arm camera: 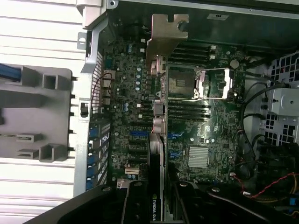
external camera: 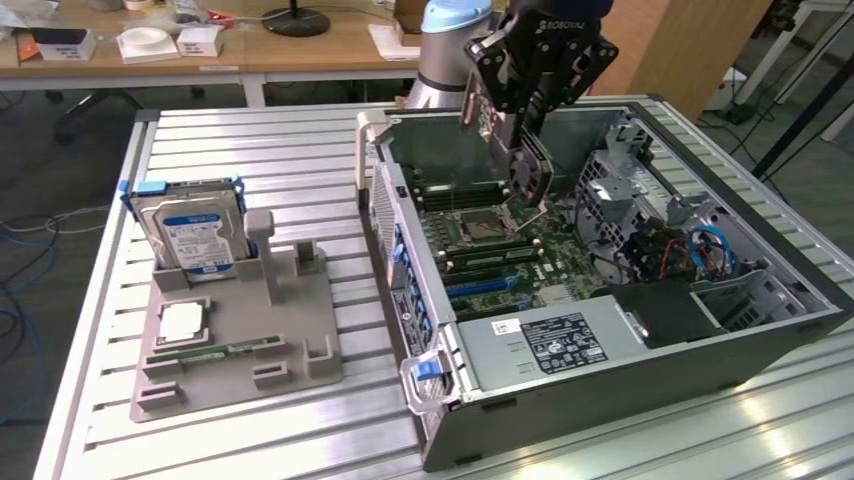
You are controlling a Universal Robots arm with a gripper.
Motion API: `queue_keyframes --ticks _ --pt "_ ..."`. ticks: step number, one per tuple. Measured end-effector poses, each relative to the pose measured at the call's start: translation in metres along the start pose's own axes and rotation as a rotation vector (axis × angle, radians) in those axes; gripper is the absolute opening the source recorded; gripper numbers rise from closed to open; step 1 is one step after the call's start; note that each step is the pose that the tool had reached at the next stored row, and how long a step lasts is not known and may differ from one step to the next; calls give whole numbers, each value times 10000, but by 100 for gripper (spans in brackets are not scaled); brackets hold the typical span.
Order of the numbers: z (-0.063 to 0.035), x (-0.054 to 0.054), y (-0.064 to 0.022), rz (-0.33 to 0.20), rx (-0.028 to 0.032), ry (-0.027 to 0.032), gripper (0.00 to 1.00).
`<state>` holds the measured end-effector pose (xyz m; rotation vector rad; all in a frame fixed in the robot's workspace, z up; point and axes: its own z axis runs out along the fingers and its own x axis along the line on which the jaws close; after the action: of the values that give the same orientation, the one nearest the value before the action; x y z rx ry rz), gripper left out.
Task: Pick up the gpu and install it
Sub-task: 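Pick up the gpu and move the gpu toward the slot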
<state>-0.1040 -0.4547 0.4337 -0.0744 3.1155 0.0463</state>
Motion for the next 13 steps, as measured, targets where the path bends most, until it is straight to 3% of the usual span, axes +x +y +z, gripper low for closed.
queue_keyframes --ticks 4,13 --pt "2 -25 1 -3 -1 -1 26" --pt "13 -321 2 -25 -1 0 26"
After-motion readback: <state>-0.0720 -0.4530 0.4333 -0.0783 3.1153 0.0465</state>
